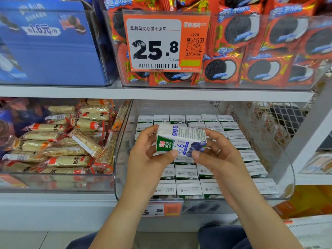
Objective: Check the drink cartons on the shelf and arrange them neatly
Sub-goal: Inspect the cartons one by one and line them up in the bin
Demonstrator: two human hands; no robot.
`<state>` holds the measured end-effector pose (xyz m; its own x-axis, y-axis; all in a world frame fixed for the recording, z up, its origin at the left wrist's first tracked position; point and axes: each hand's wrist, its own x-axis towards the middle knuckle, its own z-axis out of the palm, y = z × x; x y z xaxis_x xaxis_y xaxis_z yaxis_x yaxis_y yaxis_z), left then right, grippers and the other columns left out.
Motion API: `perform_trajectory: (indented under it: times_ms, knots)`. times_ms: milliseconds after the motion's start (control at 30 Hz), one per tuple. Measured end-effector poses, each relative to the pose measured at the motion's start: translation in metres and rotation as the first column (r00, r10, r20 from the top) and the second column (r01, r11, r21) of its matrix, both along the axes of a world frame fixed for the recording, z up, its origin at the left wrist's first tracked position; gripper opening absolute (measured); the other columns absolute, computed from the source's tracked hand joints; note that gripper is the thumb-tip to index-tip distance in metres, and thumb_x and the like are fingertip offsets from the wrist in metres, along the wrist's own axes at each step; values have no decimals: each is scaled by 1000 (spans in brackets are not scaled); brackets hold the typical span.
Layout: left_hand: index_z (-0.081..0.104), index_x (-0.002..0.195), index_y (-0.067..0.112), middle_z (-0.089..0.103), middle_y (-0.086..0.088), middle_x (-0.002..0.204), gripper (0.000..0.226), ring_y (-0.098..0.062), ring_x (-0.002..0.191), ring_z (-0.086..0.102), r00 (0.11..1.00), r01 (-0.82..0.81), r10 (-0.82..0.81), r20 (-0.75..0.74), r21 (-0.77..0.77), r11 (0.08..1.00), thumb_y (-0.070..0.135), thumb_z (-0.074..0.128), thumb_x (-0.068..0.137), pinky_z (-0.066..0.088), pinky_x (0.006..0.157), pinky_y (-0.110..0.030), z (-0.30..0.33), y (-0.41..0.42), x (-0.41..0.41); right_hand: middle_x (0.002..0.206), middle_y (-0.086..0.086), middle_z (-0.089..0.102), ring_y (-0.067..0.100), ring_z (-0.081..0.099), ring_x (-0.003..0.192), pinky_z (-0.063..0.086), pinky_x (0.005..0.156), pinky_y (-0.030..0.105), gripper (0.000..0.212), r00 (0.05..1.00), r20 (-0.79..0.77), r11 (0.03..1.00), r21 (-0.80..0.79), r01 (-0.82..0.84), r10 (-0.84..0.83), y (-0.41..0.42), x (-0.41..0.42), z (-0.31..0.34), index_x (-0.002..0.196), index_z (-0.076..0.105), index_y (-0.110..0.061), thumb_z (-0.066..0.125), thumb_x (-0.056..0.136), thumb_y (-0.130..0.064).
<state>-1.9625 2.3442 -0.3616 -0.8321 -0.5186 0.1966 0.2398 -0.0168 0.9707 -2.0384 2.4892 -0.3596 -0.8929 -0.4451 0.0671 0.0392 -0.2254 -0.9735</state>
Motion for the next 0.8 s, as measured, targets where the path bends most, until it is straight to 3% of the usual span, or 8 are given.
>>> perform_trajectory:
  times_ms: [167,267,400,500,667,800]
  knots:
    - [58,109,26,73,3,105,54,-6,91,69,1000,-24,24,-12,-32,999,-13,71,74,53,68,-14,0,1,-1,96,-7,72,9,66,90,51,76,27,49,994,-105,999,39,10,-6,0,1,0,95,67,-40,80,49,-28]
    - [57,105,29,72,9,103,53,-5,92,68,998,-55,54,-12,-99,994,-12,72,74,54,71,-17,-3,3,-1,103,-8,72,8,65,97,54,79,26,47,971,-239,997,68,34,-17,1,2,1,100,65,-36,79,67,-6]
    - [53,104,37,64,24,105,57,3,98,61,977,-212,208,-49,-344,915,-8,73,75,47,75,-7,-2,9,1,112,-17,64,4,58,111,49,82,13,55,830,-554,980,124,152,-59,1,10,2,106,61,-37,69,76,9]
    - [51,100,49,60,33,109,69,6,102,59,956,-293,277,-98,-401,868,-13,70,74,44,74,-5,0,13,3,118,-19,58,5,54,117,47,88,17,57,679,-729,964,115,240,-82,2,12,2,111,58,-37,63,74,5]
    - [50,99,49,60,30,116,75,5,105,59,954,-300,275,-121,-402,865,-19,64,71,46,77,-8,1,12,3,123,-6,58,5,51,121,44,96,21,41,560,-821,957,62,282,-112,2,14,2,115,57,-26,59,80,-6]
    - [54,100,34,66,22,109,57,-3,97,64,984,-178,171,-51,-336,925,-13,71,73,50,75,-16,-2,8,1,122,-3,59,6,52,120,45,95,22,53,528,-840,947,57,315,-125,1,15,1,121,55,-24,66,76,1]
